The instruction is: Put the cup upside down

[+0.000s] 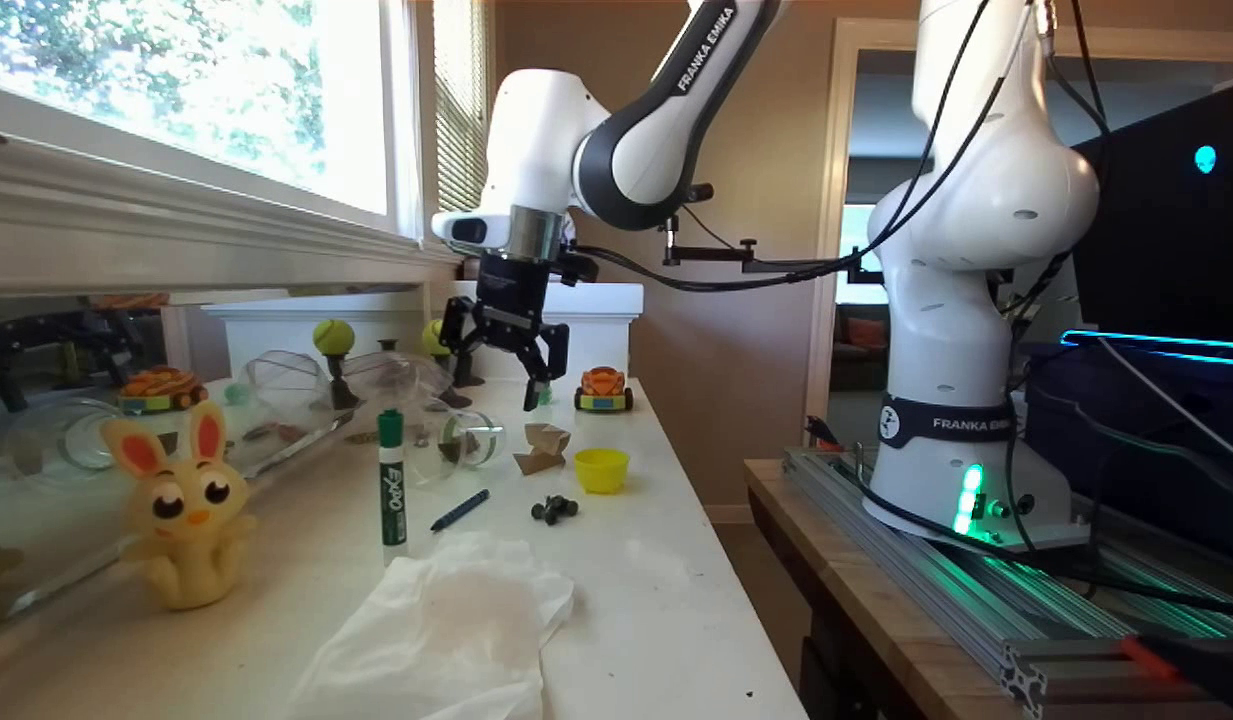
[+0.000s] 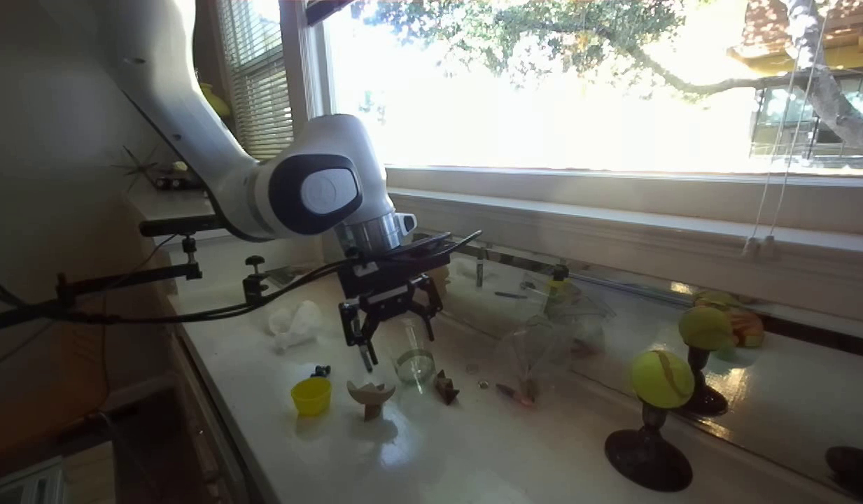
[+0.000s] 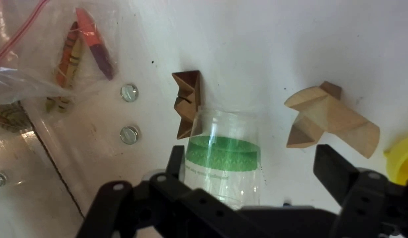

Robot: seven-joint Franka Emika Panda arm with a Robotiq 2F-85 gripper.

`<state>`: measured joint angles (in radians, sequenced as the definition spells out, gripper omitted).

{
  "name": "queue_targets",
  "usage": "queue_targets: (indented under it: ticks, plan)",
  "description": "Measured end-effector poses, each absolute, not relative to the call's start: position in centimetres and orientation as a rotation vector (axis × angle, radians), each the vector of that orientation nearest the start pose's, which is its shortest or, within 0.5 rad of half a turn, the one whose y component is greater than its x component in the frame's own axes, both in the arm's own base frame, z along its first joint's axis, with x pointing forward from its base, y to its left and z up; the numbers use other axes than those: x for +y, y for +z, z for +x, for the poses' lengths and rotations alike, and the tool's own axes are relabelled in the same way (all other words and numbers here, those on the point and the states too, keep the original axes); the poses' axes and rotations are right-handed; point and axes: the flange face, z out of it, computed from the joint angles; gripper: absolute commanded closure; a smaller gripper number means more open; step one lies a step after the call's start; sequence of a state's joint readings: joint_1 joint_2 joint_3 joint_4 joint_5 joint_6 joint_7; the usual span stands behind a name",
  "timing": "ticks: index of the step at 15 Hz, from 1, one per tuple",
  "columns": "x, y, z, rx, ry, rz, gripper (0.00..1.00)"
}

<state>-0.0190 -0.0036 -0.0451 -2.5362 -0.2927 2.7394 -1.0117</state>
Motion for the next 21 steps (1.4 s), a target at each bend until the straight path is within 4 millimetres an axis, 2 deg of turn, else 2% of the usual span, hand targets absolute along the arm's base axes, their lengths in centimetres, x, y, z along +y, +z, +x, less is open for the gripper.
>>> queue_targets:
  ticks: [6,17,19,21]
  plan:
    - [-2.5,29.5,47.7,-1.901,-0.2,-2.783,0.0]
    - [-2.2,28.1,48.4,-1.918,-0.181,-2.76,0.0]
    - [-2.1,28.0,48.8,-1.922,-0.183,-2.759,0.28]
    - [-2.0,27.9,49.0,-1.926,-0.184,-2.756,0.43]
